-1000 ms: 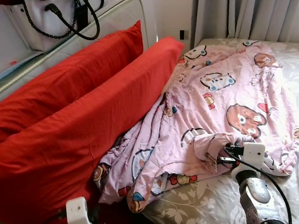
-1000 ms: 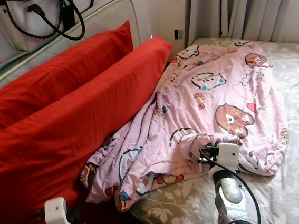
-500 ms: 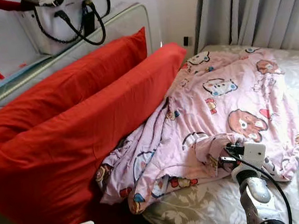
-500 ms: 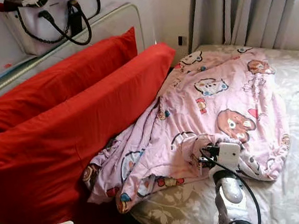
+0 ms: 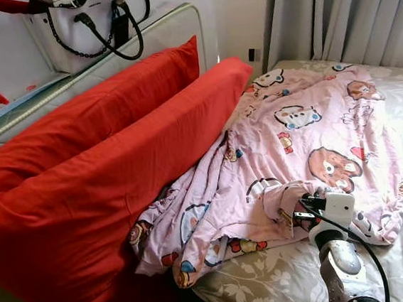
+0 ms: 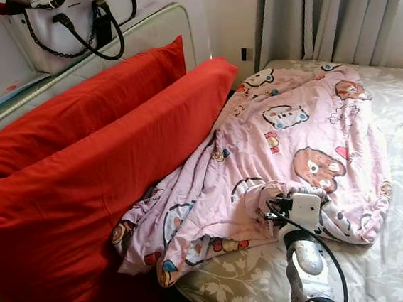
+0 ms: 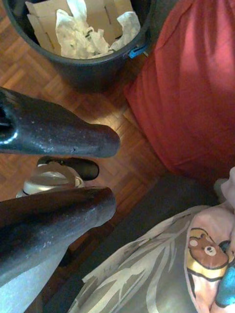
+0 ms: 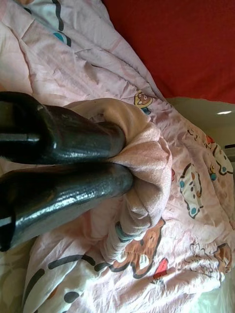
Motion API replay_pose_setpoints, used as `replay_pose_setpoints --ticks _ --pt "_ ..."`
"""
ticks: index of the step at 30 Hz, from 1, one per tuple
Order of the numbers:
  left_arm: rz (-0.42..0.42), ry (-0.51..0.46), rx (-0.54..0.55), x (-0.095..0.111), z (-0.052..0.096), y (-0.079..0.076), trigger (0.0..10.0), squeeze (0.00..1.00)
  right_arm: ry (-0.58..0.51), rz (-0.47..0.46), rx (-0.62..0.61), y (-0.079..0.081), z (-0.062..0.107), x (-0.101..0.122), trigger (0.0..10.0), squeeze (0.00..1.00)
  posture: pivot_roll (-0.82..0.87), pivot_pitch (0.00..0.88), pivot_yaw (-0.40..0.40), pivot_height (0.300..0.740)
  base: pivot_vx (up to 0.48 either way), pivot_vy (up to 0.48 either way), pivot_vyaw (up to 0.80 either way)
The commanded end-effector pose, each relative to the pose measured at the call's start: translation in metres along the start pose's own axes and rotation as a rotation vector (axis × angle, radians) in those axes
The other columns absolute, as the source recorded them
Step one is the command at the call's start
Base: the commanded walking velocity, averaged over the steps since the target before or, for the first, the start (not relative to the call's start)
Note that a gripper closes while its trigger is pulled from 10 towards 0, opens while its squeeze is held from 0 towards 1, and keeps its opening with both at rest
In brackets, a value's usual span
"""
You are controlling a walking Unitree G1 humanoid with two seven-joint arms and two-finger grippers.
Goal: Clean up the room
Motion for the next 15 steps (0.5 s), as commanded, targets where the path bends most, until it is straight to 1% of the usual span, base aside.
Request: replay_pose_setpoints --ticks 1,4,5,8,15 --pt "-0.01 0.028 0.004 -0.006 0.001 0.003 10.0 0.0 0.004 -0.008 0.001 0.003 0.001 -0.002 10.0 0.0 0.06 0.0 0.054 0.74 0.0 0.0 0.0" --pt "-0.01 0.036 0.004 -0.008 0.002 0.004 10.0 0.0 0.003 -0.008 -0.002 0.002 0.001 -0.001 10.0 0.0 0.06 0.0 0.055 0.74 0.0 0.0 0.0" --pt "-0.009 0.041 0.007 -0.009 0.002 0.005 10.0 0.0 -0.001 -0.006 -0.02 -0.001 0.001 -0.001 10.0 0.0 0.06 0.0 0.055 0.74 0.0 0.0 0.0" --pt "-0.006 0.047 0.011 -0.01 0.003 0.007 10.0 0.0 -0.001 -0.007 -0.032 -0.003 0.0 0.0 10.0 0.0 0.06 0.0 0.056 0.74 0.0 0.0 0.0" --pt "-0.004 0.065 0.02 -0.016 0.005 0.014 10.0 0.0 -0.001 -0.006 -0.04 -0.004 0.0 0.0 10.0 0.0 0.07 0.0 0.058 0.74 0.0 0.0 0.0"
Point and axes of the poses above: a point about 5 cm out from each wrist's last joint towards the gripper, its own z axis pointing back from the gripper into the wrist, its own x axis along the axis of the wrist's last joint, y = z × x, the point moved 5 cm from there along -z, pointing out of the wrist towards the gripper, and after that the axes turned 2 degrees about z, right-handed, at the moved point
